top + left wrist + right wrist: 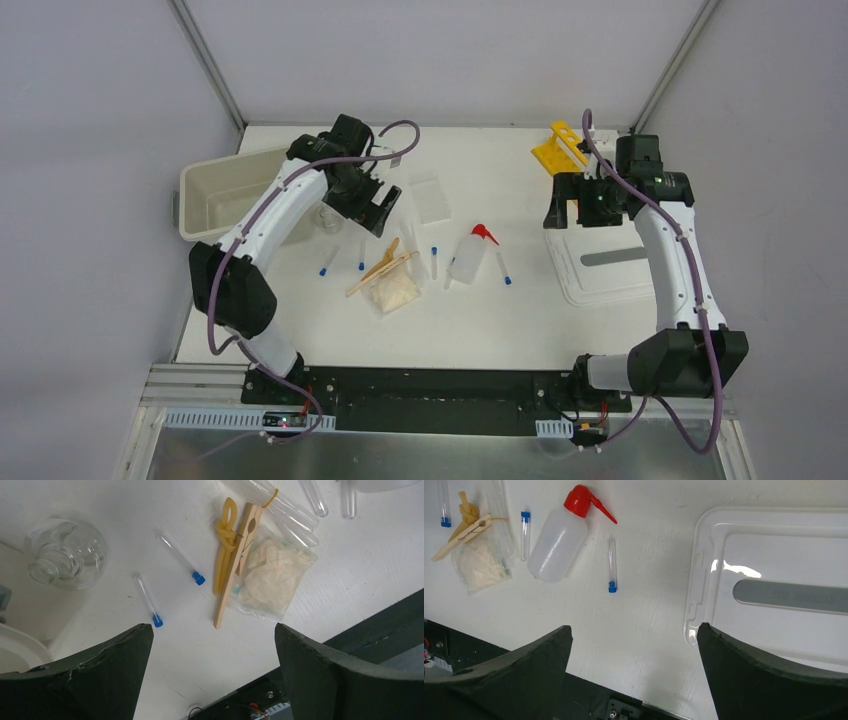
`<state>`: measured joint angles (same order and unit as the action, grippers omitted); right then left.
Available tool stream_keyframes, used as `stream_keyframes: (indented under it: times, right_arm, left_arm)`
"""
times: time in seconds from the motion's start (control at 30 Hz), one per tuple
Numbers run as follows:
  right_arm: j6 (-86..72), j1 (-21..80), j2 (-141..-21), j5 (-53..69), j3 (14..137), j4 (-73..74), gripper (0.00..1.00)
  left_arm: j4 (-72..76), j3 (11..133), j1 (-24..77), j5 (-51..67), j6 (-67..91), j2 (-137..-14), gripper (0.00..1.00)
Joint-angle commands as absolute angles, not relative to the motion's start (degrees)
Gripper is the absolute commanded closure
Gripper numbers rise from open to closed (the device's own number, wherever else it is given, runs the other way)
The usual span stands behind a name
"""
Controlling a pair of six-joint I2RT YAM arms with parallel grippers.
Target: Organize the chemistry lab equipment
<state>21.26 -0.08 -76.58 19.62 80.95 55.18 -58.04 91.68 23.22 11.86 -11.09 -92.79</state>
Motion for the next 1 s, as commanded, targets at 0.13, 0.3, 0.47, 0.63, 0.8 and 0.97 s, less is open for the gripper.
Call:
stream_keyframes:
  times: [0.13, 0.3, 0.47, 0.63, 0.8, 0.97]
  right_arm:
    - [19.6, 0.0, -77.0, 21.0, 79.0, 56.0, 0.01]
    - [16.4, 1.5, -79.9, 21.0, 79.1, 53.3, 0.01]
    - [13.1, 2.3, -82.7, 21.5, 79.4, 50.4, 0.01]
    - [12.5, 2.4, -84.3, 21.9, 80.2, 50.1, 0.01]
    - [13.5, 2.3, -84.5, 22.3, 80.1, 50.2, 0.01]
    - [13.6, 1.0, -85.6, 24.0, 80.8, 50.8, 0.01]
  left_arm:
    - [-61.3, 99.4, 23.5, 8.2, -15.1, -100.8, 0.08]
    - [-61.1, 106.2, 23.5, 11.0, -14.0, -107.4, 0.16]
    - [-57.5, 115.1, 23.6, 16.5, -5.7, -115.8, 0.24]
    - [-54.5, 119.9, 23.8, 18.1, -4.5, -123.6, 0.32]
    - [-53.1, 123.7, 23.9, 17.1, -10.3, -129.7, 0.36]
    - [-53.1, 124.2, 24.1, 17.7, -22.3, -132.6, 0.39]
